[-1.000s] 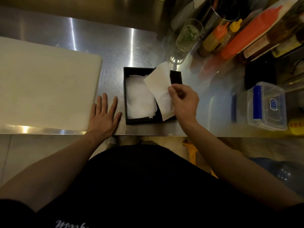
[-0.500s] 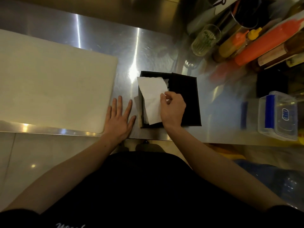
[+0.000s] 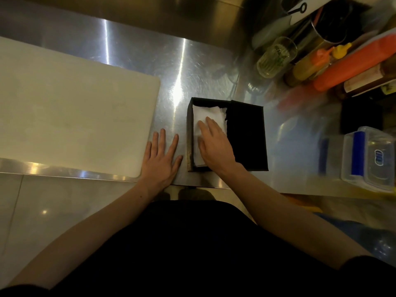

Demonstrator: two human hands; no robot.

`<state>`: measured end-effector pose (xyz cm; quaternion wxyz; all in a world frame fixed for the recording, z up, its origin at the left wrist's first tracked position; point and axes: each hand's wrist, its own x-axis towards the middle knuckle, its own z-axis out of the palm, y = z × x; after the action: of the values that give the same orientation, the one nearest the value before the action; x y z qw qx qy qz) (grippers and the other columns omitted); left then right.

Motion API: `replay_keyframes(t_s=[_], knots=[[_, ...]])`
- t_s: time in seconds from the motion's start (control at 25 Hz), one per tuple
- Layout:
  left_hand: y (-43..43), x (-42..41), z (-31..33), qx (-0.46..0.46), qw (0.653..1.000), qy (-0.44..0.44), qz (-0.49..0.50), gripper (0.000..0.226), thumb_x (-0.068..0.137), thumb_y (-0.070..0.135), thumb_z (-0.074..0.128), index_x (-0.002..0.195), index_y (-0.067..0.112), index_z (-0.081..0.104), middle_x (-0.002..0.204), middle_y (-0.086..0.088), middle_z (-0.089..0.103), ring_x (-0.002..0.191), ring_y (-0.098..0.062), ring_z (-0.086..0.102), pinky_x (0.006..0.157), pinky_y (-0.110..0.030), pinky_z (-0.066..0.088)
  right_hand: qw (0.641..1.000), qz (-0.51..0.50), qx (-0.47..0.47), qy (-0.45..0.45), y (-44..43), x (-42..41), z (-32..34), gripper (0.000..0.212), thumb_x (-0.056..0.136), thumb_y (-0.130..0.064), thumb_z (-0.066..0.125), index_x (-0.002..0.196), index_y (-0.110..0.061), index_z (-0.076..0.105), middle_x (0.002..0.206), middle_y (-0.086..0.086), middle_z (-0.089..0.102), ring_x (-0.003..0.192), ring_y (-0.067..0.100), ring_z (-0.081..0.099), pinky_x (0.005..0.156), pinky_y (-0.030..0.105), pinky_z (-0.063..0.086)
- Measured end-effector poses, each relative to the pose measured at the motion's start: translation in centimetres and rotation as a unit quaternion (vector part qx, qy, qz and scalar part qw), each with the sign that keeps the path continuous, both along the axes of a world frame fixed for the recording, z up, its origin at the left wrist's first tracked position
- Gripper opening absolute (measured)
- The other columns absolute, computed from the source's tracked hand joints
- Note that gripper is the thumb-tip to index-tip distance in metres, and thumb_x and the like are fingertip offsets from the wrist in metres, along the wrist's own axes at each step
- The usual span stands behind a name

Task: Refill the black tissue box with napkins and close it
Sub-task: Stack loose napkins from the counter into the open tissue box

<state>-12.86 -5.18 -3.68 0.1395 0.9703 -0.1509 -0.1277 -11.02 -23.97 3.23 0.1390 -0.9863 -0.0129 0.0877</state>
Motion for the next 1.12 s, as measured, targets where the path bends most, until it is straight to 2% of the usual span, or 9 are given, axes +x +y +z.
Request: replay_keyframes(t_s=[0.2, 0.36, 0.56, 0.76, 0.96, 1.12], knots=[[-0.1, 0.1, -0.1, 0.005, 1.0, -0.005, 0.003, 0.064, 0.099, 0.056, 0.019, 0.154, 0.031, 0.0, 0.162, -0.013, -0.006, 0.148, -0.027, -0.011, 0.118, -0.045, 0.002, 0.991, 0.015, -0.051, 0.122, -0.7, 0.3, -1.0, 0.062, 0.101, -0.046, 0.03, 0.153, -0.023, 0.006, 0.16, 0.022, 0.0, 0.147, 0.04, 0.001, 0.117, 0.051, 0.013], [-0.2, 0.0, -0.1, 0.005, 1.0, -0.007, 0.004, 0.064, 0.099, 0.054, 0.023, 0.155, 0.031, 0.001, 0.162, -0.013, -0.005, 0.147, -0.026, -0.011, 0.118, -0.044, 0.001, 0.983, 0.026, -0.089, 0.161, -0.5, 0.6, -1.6, 0.065, 0.101, -0.052, 0.025, 0.153, -0.028, -0.005, 0.159, 0.023, -0.012, 0.146, 0.043, -0.008, 0.117, 0.053, 0.003], [-0.1, 0.0, 0.0, 0.011, 1.0, -0.002, 0.007, 0.064, 0.099, 0.054, 0.022, 0.154, 0.032, -0.001, 0.162, -0.012, -0.006, 0.147, -0.026, -0.011, 0.118, -0.044, 0.001, 0.982, 0.026, -0.088, 0.167, -0.2, 0.8, -1.3, 0.067, 0.1, -0.052, 0.026, 0.153, -0.027, -0.005, 0.159, 0.024, -0.012, 0.146, 0.044, -0.007, 0.117, 0.053, 0.003], [-0.2, 0.0, -0.1, 0.011, 1.0, -0.006, 0.007, 0.064, 0.099, 0.053, 0.026, 0.155, 0.03, 0.003, 0.163, -0.013, -0.003, 0.149, -0.031, -0.004, 0.119, -0.045, 0.005, 0.991, 0.037, -0.091, 0.093, 0.1, 1.5, -0.4, 0.068, 0.1, -0.048, 0.032, 0.154, -0.02, 0.002, 0.16, 0.023, -0.003, 0.147, 0.039, 0.001, 0.118, 0.052, 0.011], [-0.1, 0.0, -0.3, 0.01, 1.0, -0.005, 0.006, 0.065, 0.099, 0.053, 0.026, 0.155, 0.03, 0.005, 0.162, -0.014, -0.001, 0.149, -0.032, -0.001, 0.119, -0.047, 0.009, 0.983, 0.039, -0.084, 0.16, -0.3, 1.4, -1.2, 0.068, 0.099, -0.05, 0.032, 0.154, -0.023, 0.002, 0.16, 0.022, -0.006, 0.147, 0.04, -0.003, 0.117, 0.053, 0.011], [-0.1, 0.1, -0.2, 0.02, 1.0, 0.012, 0.003, 0.065, 0.098, 0.055, 0.021, 0.154, 0.031, -0.001, 0.162, -0.014, -0.005, 0.149, -0.033, -0.003, 0.119, -0.047, 0.007, 0.986, 0.029, -0.052, 0.156, -0.3, 1.4, -0.6, 0.068, 0.099, -0.046, 0.037, 0.154, -0.022, 0.003, 0.161, 0.02, -0.004, 0.147, 0.039, -0.001, 0.117, 0.053, 0.013]])
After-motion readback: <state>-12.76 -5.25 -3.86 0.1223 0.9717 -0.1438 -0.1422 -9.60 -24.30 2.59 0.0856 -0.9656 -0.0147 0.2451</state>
